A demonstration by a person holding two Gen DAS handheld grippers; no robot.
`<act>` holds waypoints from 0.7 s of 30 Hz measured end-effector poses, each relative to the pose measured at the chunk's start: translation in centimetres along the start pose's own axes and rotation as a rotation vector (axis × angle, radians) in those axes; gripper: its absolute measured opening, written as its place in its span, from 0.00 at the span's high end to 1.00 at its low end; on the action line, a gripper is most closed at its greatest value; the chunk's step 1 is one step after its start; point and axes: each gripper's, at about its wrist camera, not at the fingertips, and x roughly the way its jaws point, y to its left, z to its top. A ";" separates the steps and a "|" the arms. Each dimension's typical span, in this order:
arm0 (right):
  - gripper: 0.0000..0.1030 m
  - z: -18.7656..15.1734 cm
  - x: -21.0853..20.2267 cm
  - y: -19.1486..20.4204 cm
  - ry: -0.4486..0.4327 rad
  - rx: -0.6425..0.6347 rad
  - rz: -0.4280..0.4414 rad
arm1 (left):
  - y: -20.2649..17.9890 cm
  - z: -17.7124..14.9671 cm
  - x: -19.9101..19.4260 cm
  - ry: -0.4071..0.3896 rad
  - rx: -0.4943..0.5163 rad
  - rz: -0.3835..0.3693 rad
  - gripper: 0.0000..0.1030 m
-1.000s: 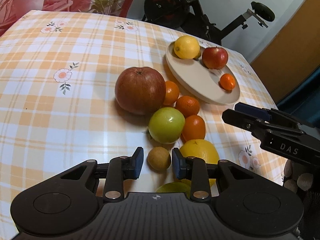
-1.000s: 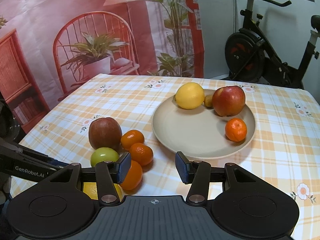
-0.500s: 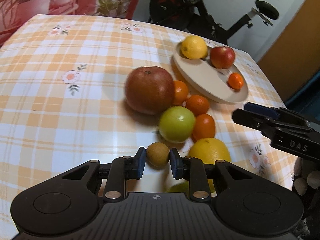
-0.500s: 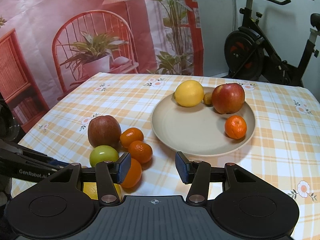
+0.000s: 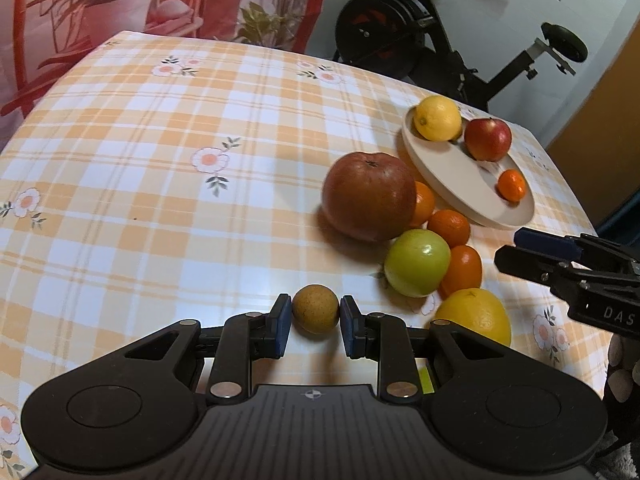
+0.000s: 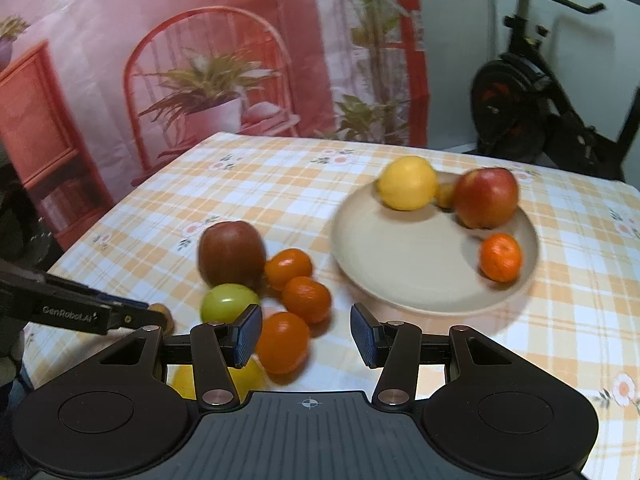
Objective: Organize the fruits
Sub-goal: 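Lift the kiwi with the left tool while the right tool grasps a green apple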
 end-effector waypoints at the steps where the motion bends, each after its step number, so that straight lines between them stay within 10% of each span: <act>1: 0.56 0.2 0.2 0.4 0.004 -0.016 0.012 | 0.1 0.0 -0.1 -0.004 -0.003 0.000 0.73; 21: 0.56 2.0 5.1 5.1 0.148 -0.215 0.098 | 1.6 0.0 -1.6 -0.073 -0.059 -0.008 0.73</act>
